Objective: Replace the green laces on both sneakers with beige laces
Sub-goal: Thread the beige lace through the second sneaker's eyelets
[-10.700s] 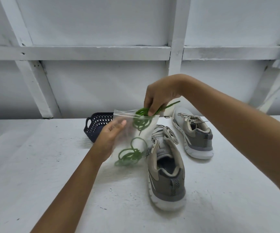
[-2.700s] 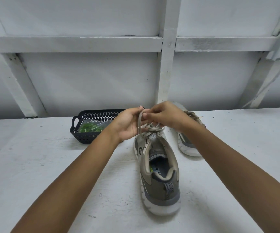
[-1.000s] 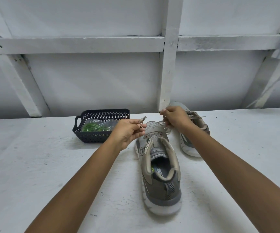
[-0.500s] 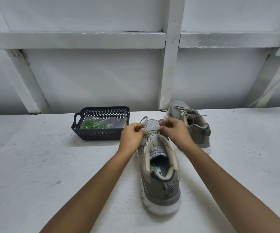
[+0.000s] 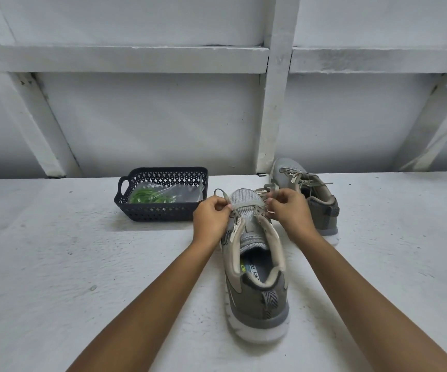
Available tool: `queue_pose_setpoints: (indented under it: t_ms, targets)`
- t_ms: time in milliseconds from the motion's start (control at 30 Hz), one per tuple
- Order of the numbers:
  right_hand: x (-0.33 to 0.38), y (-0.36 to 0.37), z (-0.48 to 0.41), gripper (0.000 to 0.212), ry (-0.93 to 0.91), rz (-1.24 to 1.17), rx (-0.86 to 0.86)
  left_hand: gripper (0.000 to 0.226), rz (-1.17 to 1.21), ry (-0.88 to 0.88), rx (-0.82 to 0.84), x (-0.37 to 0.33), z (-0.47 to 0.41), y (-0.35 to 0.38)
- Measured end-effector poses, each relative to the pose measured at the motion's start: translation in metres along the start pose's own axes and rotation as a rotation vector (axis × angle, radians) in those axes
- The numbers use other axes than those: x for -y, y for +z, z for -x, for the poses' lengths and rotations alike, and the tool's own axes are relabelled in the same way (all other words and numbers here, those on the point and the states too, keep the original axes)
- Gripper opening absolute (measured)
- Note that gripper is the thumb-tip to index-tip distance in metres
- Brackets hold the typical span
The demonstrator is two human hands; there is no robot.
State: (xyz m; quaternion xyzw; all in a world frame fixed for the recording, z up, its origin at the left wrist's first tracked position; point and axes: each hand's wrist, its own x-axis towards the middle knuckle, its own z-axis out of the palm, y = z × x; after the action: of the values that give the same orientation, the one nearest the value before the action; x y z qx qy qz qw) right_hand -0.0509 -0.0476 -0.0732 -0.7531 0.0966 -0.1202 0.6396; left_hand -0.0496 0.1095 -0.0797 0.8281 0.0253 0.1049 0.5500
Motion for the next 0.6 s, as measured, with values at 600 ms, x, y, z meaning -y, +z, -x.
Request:
queue_pose_setpoints:
  t_ms: [600]
  targets:
    - [0.004,0.0,0.001,0.02,-0.071,0.249,0.01,0.023,-0.36,0.125,0.136,-0.009,0.0,-0.011]
